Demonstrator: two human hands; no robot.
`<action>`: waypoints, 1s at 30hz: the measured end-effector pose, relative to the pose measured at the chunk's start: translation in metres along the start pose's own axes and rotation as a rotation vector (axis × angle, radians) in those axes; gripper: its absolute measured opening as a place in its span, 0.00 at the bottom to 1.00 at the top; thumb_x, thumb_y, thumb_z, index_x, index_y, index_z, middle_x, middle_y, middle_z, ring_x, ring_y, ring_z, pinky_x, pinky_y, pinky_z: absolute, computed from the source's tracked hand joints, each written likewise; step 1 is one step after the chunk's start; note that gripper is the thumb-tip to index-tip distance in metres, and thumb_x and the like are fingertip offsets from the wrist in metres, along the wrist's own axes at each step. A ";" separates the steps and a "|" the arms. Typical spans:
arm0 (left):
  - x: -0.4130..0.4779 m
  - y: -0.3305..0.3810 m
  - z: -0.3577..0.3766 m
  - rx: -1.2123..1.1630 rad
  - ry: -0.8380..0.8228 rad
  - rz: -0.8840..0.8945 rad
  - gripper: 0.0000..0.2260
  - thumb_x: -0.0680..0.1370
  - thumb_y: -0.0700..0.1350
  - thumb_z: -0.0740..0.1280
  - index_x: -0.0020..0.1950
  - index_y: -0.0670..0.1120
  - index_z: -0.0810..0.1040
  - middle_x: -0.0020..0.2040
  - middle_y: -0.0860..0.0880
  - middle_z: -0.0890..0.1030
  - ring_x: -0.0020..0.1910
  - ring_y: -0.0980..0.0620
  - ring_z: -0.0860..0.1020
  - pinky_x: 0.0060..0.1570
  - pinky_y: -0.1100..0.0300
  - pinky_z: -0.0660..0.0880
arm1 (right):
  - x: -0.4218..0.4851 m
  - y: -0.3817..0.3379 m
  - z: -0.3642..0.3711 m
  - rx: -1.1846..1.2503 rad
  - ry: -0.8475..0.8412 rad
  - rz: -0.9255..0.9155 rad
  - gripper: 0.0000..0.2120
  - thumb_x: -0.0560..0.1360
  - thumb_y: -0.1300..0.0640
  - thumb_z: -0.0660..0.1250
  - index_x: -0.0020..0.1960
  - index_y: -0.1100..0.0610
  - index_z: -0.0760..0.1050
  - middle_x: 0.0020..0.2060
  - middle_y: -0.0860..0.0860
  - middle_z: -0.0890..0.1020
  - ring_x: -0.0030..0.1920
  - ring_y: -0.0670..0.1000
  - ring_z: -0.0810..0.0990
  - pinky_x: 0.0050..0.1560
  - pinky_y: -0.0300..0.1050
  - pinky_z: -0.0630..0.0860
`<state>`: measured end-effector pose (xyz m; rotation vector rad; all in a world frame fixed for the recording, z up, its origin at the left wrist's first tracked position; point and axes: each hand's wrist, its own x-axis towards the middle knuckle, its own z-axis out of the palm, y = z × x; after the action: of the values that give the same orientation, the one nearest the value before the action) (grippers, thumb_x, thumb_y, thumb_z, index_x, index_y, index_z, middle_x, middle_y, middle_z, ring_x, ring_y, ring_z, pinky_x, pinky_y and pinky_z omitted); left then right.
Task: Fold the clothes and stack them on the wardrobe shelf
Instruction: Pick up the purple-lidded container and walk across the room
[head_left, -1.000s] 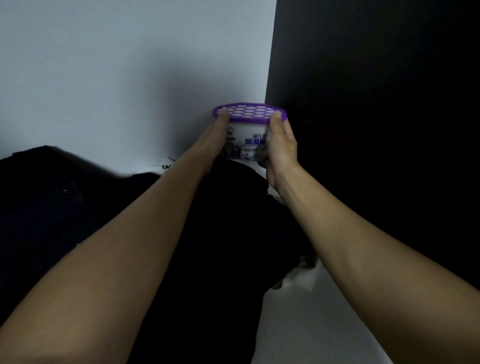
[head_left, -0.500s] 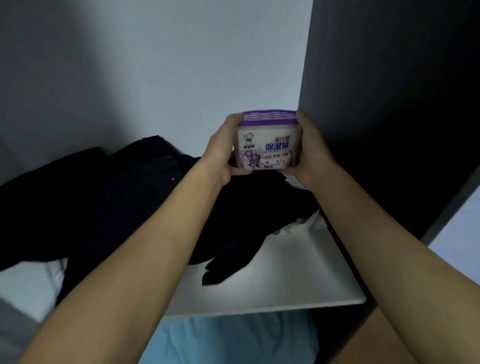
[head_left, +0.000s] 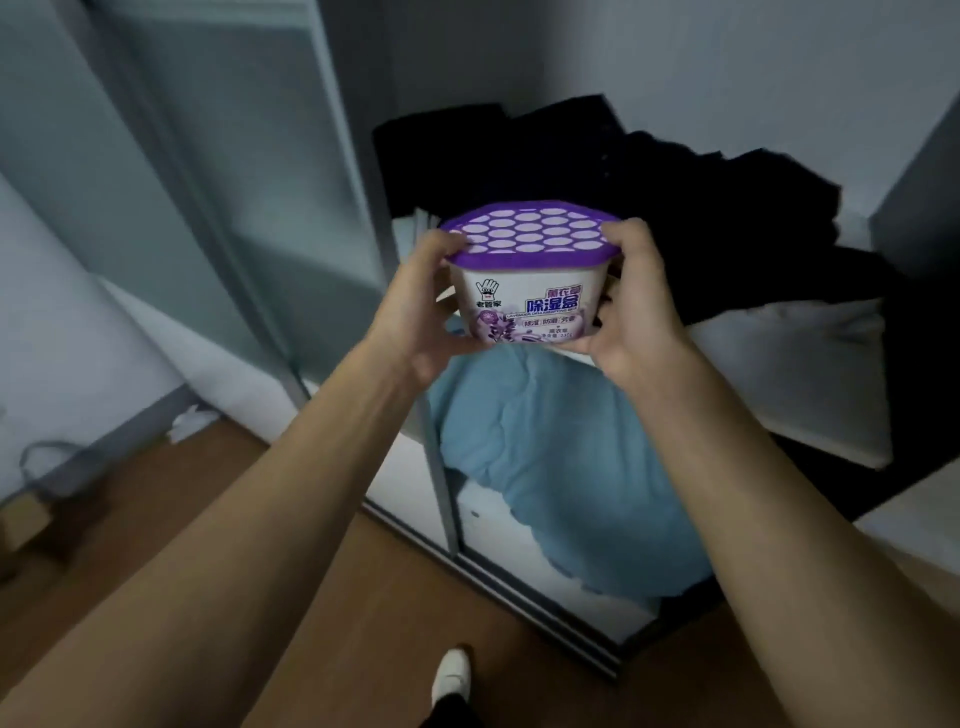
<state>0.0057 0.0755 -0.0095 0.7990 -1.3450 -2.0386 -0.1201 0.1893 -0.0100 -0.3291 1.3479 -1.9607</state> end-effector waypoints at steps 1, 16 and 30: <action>-0.014 -0.003 -0.022 -0.022 0.057 0.006 0.09 0.75 0.51 0.63 0.51 0.48 0.75 0.44 0.50 0.77 0.48 0.49 0.76 0.51 0.42 0.77 | -0.006 0.017 0.013 -0.014 -0.039 0.011 0.10 0.74 0.47 0.64 0.45 0.50 0.81 0.35 0.48 0.86 0.34 0.48 0.86 0.46 0.62 0.82; -0.186 -0.013 -0.367 -0.169 0.679 0.185 0.08 0.77 0.47 0.62 0.54 0.49 0.77 0.44 0.52 0.83 0.46 0.55 0.79 0.45 0.50 0.74 | -0.098 0.267 0.285 -0.292 -0.598 0.471 0.29 0.65 0.37 0.69 0.63 0.48 0.74 0.58 0.52 0.80 0.56 0.60 0.82 0.54 0.61 0.81; -0.279 0.016 -0.678 -0.326 0.852 0.018 0.15 0.70 0.53 0.72 0.54 0.50 0.81 0.50 0.47 0.86 0.52 0.43 0.81 0.52 0.46 0.80 | -0.183 0.467 0.546 -0.296 -0.670 0.704 0.24 0.64 0.45 0.71 0.57 0.52 0.74 0.55 0.54 0.81 0.56 0.59 0.81 0.50 0.54 0.83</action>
<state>0.6924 -0.1307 -0.1619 1.2796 -0.5224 -1.5317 0.5164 -0.1588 -0.1623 -0.5094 1.0876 -0.9456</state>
